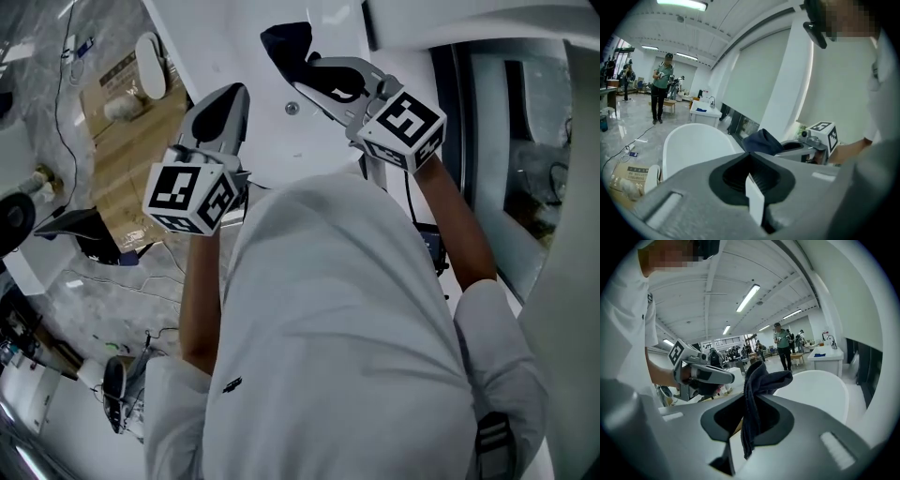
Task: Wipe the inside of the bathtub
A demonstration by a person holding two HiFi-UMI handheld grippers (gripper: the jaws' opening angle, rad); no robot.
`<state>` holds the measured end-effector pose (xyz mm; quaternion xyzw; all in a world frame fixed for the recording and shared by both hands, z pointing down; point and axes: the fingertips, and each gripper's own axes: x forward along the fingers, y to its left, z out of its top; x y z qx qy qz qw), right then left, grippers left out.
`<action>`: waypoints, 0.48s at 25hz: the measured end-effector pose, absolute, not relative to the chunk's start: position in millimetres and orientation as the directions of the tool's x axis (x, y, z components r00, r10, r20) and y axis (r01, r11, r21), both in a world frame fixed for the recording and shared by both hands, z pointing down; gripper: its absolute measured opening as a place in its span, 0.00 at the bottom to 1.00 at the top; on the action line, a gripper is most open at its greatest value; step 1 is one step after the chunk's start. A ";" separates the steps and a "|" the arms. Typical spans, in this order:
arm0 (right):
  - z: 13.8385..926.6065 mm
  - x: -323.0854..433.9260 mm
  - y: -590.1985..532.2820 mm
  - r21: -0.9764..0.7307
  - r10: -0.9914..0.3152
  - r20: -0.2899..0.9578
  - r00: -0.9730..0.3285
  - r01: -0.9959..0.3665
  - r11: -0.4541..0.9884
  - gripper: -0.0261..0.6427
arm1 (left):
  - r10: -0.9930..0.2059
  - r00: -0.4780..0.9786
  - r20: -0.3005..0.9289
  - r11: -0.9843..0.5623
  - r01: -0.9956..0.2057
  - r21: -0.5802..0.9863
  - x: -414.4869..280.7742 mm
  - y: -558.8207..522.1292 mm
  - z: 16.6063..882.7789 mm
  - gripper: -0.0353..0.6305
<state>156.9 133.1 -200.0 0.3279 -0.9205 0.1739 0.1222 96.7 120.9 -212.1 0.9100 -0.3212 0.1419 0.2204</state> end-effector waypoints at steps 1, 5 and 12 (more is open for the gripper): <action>-207.9 153.7 133.5 -0.236 -0.567 0.331 -0.754 -0.648 0.724 0.12 | -0.538 0.751 0.383 -0.692 -0.653 0.307 94.8 121.9 -220.5 0.05; -236.5 137.2 145.0 -0.230 -0.598 0.267 -0.755 -0.653 0.722 0.12 | -0.592 0.736 0.328 -0.671 -0.676 0.304 84.8 133.4 -247.2 0.05; -266.7 114.9 170.8 -0.212 -0.642 0.190 -0.743 -0.670 0.712 0.12 | -0.620 0.709 0.336 -0.633 -0.705 0.321 69.0 157.8 -246.7 0.05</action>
